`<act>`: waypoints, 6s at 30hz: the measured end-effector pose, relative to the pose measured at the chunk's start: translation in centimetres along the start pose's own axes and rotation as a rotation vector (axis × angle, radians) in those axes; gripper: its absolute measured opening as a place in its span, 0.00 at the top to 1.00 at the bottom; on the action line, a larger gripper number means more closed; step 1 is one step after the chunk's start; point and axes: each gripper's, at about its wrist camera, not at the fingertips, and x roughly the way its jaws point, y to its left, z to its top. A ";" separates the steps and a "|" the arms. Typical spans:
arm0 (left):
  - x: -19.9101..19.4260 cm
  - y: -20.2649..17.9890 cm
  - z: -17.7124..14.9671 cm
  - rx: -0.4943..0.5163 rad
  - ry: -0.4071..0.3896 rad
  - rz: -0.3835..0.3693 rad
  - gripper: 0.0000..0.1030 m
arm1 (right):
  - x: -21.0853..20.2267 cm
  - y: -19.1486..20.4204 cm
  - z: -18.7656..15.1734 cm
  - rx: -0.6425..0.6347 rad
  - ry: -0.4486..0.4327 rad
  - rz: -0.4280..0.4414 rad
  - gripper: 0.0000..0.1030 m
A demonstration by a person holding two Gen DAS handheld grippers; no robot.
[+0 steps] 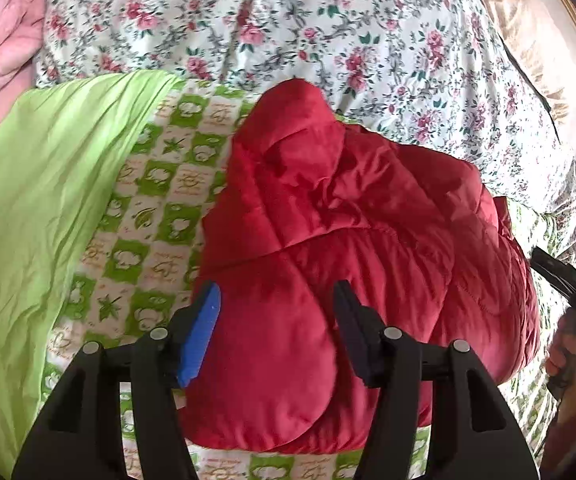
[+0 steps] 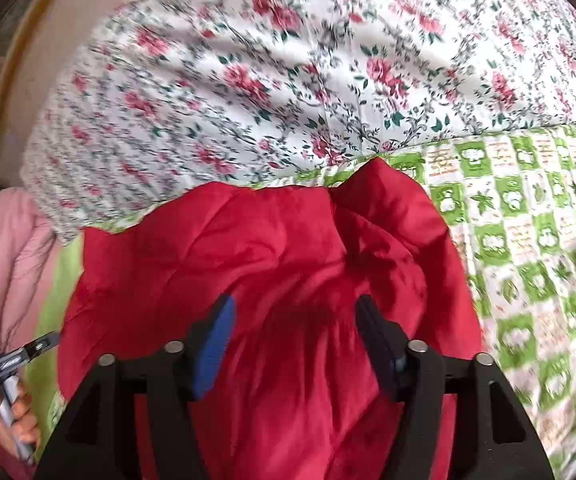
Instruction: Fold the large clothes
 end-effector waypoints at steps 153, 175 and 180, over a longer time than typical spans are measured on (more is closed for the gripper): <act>0.4 -2.5 -5.8 0.047 0.094 0.079 0.08 | 5.0 2.3 -9.5 0.106 0.194 -0.067 0.32; -10.1 -6.1 -17.7 0.238 0.041 -0.020 0.09 | -12.8 10.3 -19.3 -0.174 0.111 -0.042 0.33; -7.2 -5.8 -18.7 0.224 0.093 -0.015 0.08 | -10.4 7.7 -22.0 -0.134 0.174 -0.075 0.34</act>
